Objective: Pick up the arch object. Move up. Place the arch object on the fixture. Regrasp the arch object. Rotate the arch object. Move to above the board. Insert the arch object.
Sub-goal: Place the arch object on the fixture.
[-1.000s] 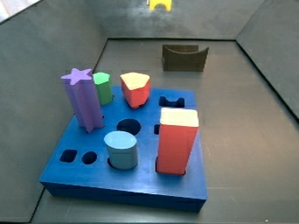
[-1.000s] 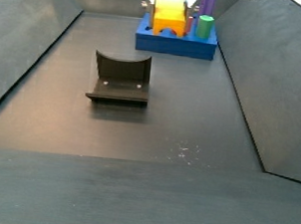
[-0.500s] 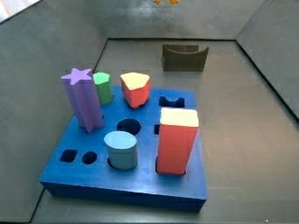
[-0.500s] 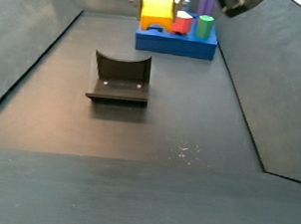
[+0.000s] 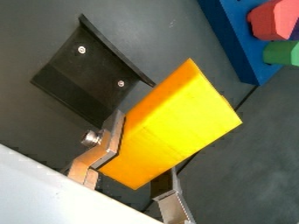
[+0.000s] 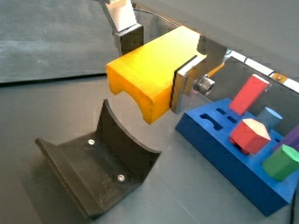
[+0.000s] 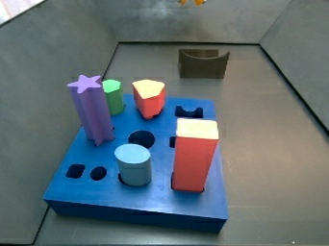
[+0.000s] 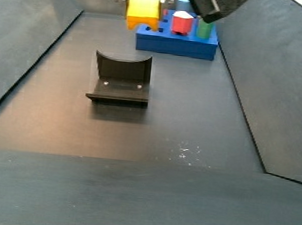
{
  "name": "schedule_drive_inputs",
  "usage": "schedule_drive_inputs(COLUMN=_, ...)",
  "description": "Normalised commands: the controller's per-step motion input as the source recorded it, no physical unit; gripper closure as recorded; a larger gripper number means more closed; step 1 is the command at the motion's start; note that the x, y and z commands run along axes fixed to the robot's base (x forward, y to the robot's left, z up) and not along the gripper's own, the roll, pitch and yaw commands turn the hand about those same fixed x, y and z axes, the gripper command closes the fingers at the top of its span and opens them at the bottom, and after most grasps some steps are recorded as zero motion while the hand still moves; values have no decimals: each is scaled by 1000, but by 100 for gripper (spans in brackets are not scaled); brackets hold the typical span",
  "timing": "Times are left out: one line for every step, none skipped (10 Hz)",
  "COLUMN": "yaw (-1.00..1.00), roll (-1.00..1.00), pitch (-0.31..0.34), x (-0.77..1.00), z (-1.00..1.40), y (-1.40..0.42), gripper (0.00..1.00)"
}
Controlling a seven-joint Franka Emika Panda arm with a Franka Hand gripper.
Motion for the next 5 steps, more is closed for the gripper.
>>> schedule_drive_inputs(yaw=-60, roll=-173, pitch=87, x=523, z=-8, y=42, gripper=100)
schedule_drive_inputs(yaw=-59, roll=-168, pitch=98, x=465, z=-10, y=42, gripper=100)
schedule_drive_inputs(yaw=-52, roll=-164, pitch=102, x=396, z=-11, y=41, gripper=100)
schedule_drive_inputs(yaw=-49, roll=-161, pitch=104, x=343, z=-7, y=41, gripper=100)
schedule_drive_inputs(yaw=-47, roll=-159, pitch=103, x=312, z=-9, y=42, gripper=100)
